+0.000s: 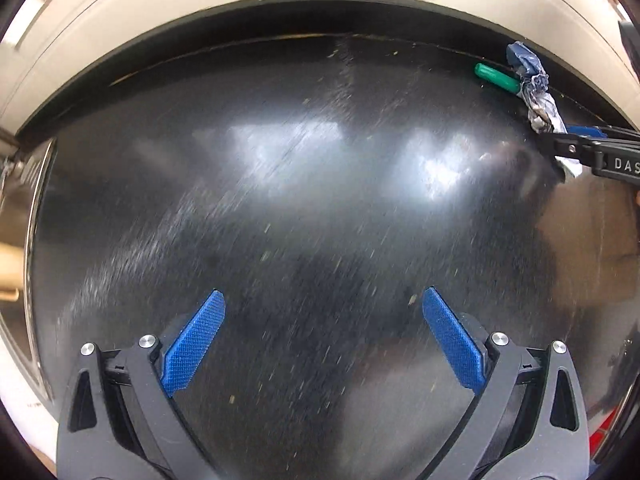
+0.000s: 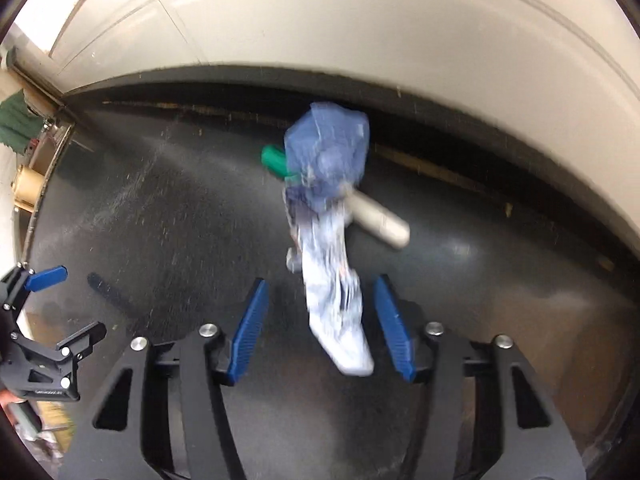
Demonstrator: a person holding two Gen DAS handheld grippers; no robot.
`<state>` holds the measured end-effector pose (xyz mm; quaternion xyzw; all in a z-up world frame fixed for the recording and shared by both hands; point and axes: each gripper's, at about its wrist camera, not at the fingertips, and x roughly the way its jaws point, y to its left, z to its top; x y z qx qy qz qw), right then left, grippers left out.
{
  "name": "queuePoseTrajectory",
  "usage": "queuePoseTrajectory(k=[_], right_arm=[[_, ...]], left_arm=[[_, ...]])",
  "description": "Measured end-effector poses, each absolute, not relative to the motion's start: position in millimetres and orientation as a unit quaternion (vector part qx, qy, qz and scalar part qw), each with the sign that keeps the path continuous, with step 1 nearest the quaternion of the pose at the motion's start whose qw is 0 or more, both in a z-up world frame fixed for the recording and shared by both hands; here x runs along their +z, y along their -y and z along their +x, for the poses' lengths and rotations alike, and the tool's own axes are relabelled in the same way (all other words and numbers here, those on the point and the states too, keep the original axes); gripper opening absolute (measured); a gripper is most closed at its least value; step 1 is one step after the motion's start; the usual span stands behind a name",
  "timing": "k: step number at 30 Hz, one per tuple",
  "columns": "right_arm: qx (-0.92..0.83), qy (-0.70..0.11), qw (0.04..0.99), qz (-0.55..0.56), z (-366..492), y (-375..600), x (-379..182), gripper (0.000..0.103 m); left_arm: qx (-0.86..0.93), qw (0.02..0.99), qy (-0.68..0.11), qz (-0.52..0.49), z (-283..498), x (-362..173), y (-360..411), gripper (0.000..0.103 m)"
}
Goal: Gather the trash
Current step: 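Grasp the green-white marker with left tool while right tool grasps blue wrapper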
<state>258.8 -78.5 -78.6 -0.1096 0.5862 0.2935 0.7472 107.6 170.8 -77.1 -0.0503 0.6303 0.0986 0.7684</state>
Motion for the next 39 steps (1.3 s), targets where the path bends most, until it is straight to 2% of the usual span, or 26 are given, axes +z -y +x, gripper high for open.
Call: queuePoseTrajectory(k=[1, 2, 4, 13, 19, 22, 26, 27, 28, 29, 39], right_arm=[[0.295, -0.583, 0.748, -0.114, 260, 77, -78, 0.044], [0.300, -0.581, 0.748, -0.113, 261, 78, -77, 0.028], [0.306, -0.581, 0.747, -0.102, 263, 87, -77, 0.025], [0.222, -0.598, 0.769, -0.035, 249, 210, -81, 0.023], [0.155, -0.611, 0.777, 0.009, 223, 305, -81, 0.023], [0.140, -0.611, 0.779, 0.023, 210, 325, -79, 0.024], [0.132, -0.614, 0.777, 0.046, 206, 347, -85, 0.024], [0.133, -0.614, 0.777, 0.051, 205, 349, -87, 0.024], [0.134, -0.614, 0.776, 0.053, 206, 351, -89, 0.024], [0.136, -0.614, 0.776, 0.058, 206, 345, -90, 0.024], [0.166, -0.591, 0.788, 0.045, 195, 315, -87, 0.024]], left_arm=[[0.093, 0.769, -0.630, -0.049, 116, -77, -169, 0.096], [0.087, 0.770, -0.630, -0.046, 126, -77, -166, 0.096], [0.072, 0.774, -0.628, -0.036, 145, -75, -158, 0.096], [-0.041, 0.796, -0.599, 0.082, 247, -61, -86, 0.096], [-0.106, 0.780, -0.592, 0.172, 290, -76, -41, 0.096], [-0.149, 0.767, -0.599, 0.177, 306, -90, -32, 0.090], [-0.158, 0.773, -0.601, 0.131, 323, -99, -32, 0.088], [-0.163, 0.777, -0.593, 0.131, 317, -96, -28, 0.074], [-0.165, 0.784, -0.584, 0.131, 308, -91, -24, 0.024], [-0.159, 0.789, -0.579, 0.133, 304, -88, -20, 0.013], [-0.117, 0.786, -0.607, 0.013, 229, -96, -4, 0.012]])
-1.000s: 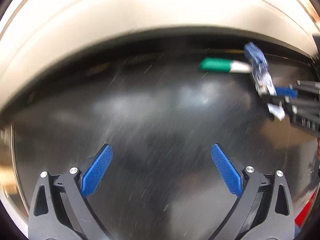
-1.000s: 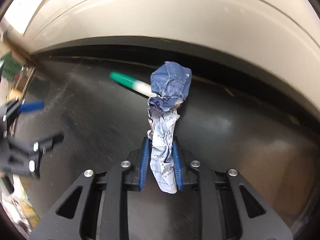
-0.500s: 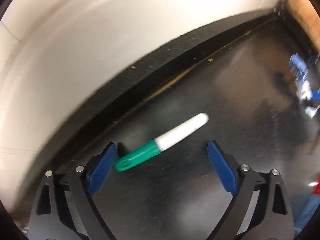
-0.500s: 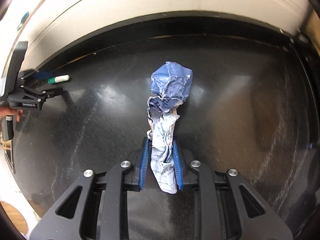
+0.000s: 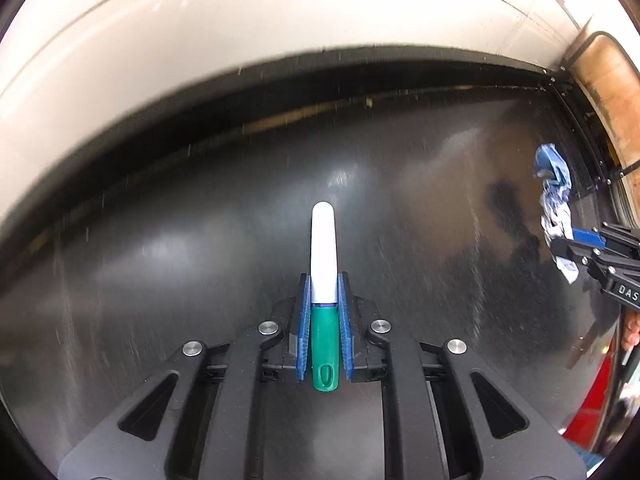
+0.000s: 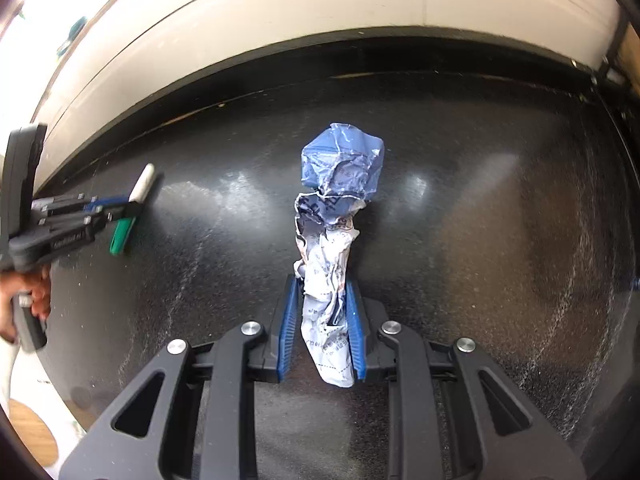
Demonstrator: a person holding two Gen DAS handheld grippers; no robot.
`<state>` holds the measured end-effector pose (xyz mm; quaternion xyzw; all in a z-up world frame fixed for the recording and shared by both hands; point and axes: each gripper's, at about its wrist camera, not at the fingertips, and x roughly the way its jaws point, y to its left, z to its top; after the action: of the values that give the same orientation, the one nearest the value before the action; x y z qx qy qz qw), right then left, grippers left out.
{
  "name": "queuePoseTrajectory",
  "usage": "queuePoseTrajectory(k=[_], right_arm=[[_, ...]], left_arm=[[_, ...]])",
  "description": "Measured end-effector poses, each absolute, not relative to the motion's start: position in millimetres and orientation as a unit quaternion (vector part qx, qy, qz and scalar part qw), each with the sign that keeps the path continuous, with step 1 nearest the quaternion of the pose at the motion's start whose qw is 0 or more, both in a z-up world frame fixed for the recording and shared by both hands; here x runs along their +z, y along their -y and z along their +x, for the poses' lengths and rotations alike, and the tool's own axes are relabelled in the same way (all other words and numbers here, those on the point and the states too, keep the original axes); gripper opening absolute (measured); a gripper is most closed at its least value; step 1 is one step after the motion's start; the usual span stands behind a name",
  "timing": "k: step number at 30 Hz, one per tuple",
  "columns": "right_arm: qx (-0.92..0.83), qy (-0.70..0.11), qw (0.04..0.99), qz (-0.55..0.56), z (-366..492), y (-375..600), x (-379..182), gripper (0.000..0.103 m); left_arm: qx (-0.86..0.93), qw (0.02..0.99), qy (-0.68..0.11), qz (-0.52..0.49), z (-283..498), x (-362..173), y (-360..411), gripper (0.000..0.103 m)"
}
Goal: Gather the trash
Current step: 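Grasp the green-white marker with left tool while right tool grasps blue wrapper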
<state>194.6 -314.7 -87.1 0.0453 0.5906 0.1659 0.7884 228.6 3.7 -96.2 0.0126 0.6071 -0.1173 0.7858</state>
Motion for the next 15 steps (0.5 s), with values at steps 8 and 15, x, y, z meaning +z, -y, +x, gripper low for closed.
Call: queuePoseTrajectory(k=[8, 15], right_arm=[[0.198, -0.582, 0.788, 0.018, 167, 318, -79, 0.024], [0.229, -0.577, 0.783, -0.021, 158, 330, -61, 0.024]], left_arm=[[-0.062, 0.792, -0.606, -0.018, 181, -81, 24, 0.012], [-0.030, 0.796, -0.603, -0.040, 139, -64, 36, 0.012]])
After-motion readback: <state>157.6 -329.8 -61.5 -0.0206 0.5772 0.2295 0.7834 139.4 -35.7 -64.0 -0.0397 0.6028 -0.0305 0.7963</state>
